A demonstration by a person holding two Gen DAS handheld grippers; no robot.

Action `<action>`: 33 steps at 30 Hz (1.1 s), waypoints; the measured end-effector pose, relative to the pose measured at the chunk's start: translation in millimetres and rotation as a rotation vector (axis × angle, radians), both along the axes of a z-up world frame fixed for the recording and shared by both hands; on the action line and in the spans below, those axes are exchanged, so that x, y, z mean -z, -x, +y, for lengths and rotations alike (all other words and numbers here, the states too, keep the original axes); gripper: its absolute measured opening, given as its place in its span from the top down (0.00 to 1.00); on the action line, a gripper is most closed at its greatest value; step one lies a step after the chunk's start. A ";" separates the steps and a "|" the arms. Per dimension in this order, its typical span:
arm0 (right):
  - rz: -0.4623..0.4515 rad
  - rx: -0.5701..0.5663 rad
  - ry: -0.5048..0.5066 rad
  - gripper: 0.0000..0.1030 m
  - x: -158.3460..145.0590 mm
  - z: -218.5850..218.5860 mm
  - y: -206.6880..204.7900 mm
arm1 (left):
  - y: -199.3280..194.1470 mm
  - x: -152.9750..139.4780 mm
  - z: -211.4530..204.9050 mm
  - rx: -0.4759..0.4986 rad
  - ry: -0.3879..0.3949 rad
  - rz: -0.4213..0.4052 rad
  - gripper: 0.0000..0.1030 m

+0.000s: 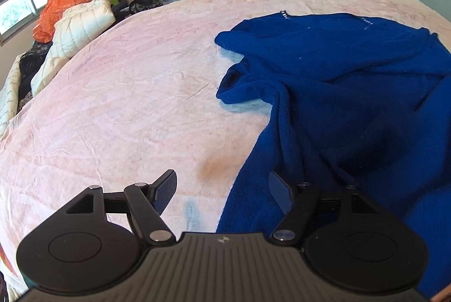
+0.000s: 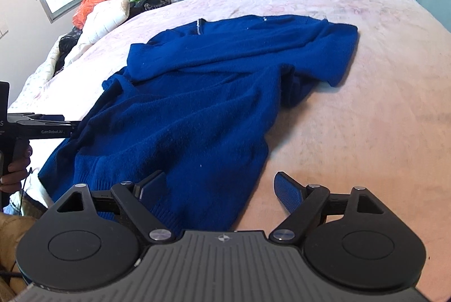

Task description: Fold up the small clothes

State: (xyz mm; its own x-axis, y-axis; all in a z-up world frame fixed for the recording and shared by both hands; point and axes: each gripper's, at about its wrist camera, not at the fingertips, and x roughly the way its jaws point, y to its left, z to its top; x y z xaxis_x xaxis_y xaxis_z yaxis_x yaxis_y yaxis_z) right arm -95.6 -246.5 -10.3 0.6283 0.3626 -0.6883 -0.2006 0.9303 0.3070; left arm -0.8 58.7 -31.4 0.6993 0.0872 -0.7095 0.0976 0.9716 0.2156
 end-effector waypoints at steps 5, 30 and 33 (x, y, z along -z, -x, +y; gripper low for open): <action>0.019 -0.036 -0.064 0.17 4.0 -9.5 9.4 | 21.0 -3.0 28.5 0.150 0.109 0.023 0.30; 0.071 -0.241 -0.347 0.35 17.6 9.4 19.1 | 38.0 7.4 34.2 0.355 0.289 0.173 0.57; 0.088 -0.229 -0.339 0.68 20.5 14.8 14.4 | 35.8 6.4 37.2 0.350 0.320 0.182 0.76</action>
State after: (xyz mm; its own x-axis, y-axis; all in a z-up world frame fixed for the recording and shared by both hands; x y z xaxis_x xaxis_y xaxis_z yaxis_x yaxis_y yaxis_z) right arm -110.0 -231.7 -30.7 0.4489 0.7018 -0.5532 -0.3501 0.7077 0.6137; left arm -36.6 95.9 -37.9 0.5101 -0.3720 -0.7755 0.4374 0.8885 -0.1385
